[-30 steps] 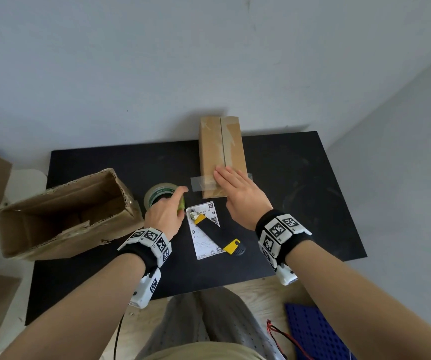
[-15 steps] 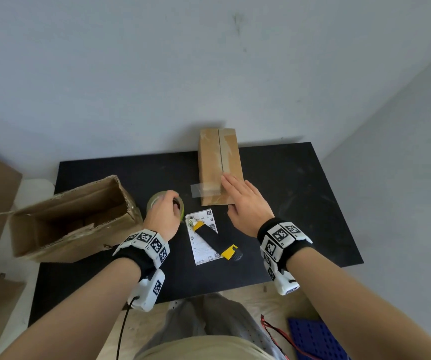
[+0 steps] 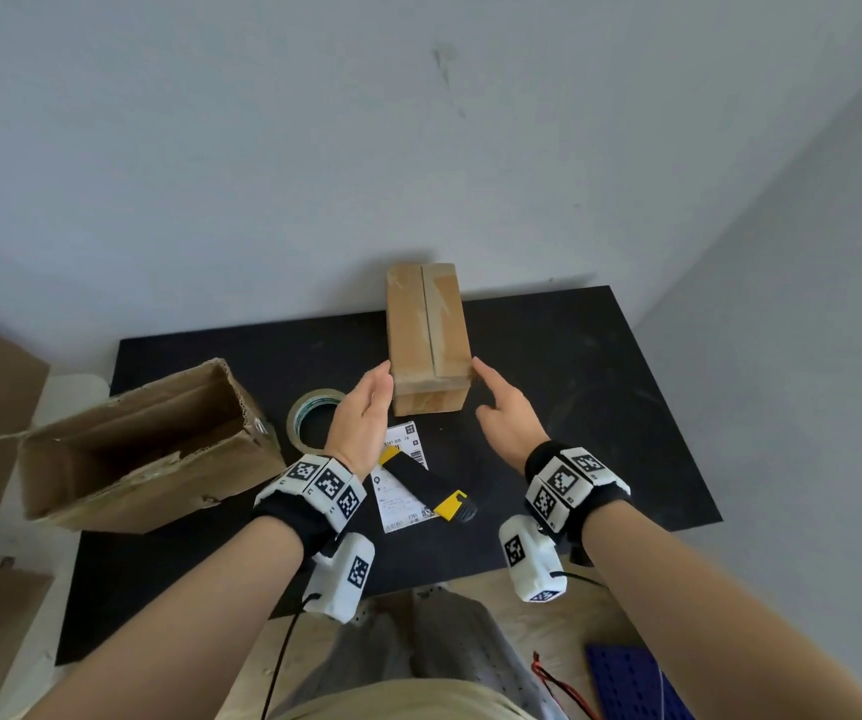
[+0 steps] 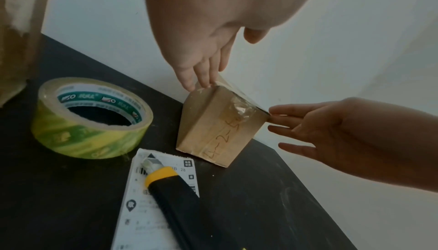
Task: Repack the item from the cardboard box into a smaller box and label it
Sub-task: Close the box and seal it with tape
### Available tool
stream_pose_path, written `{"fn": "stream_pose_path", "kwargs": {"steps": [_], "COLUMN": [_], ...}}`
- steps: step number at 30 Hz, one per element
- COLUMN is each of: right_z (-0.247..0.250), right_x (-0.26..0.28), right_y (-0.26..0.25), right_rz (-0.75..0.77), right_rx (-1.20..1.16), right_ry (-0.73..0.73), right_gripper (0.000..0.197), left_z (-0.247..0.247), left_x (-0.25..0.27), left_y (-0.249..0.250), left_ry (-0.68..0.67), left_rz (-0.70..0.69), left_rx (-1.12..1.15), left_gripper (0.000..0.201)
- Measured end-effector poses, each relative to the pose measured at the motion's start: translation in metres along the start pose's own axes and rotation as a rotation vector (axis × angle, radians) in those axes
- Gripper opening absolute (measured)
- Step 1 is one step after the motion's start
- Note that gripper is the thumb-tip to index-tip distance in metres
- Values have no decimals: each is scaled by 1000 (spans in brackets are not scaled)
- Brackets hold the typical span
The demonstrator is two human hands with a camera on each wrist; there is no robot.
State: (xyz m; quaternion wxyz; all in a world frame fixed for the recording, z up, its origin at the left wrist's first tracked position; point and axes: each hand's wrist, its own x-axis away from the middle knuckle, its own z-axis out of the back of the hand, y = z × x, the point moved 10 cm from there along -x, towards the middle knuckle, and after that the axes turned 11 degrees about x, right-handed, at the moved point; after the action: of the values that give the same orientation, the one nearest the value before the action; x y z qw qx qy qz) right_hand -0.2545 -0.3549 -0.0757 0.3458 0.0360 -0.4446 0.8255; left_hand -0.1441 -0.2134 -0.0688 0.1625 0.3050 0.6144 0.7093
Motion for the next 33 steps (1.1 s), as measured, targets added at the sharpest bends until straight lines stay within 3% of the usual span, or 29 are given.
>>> {"fn": "stream_pose_path", "kwargs": {"steps": [4,7,9,11,15,23,28,33], "right_z": [-10,-13,-9,8,36,30,27,25], "right_x": [-9,-10,-14,-22,-36,-50,-51,-49], "right_y": [10,13,21,30,18,-22,-26,-23], "right_rz": [-52,-40,-40,-45,57,348,390,387], "right_rx": [-208,-205,-158,-79,194,488,521,484], "right_ry": [-36,-65,-63,39,137,34,18,96], "right_gripper": [70,70,64,47,31,44,44,45], "left_z": [-3,-4,4,18,32,18,16,12], "left_x": [-11,-14,-16,-21,-32,-43,-46,-42], "left_y": [-36,-54,-47,-34,-11,3,4,7], "left_ry": [4,23,42,91,96,-71,-66,-25], "left_rz": [122,206,146,32,-69,-97,-112,-129], "left_rx": [169,191,37,-184,-430,-501,-535,-560], "left_gripper": [55,53,39,31,38,53,51,50]}}
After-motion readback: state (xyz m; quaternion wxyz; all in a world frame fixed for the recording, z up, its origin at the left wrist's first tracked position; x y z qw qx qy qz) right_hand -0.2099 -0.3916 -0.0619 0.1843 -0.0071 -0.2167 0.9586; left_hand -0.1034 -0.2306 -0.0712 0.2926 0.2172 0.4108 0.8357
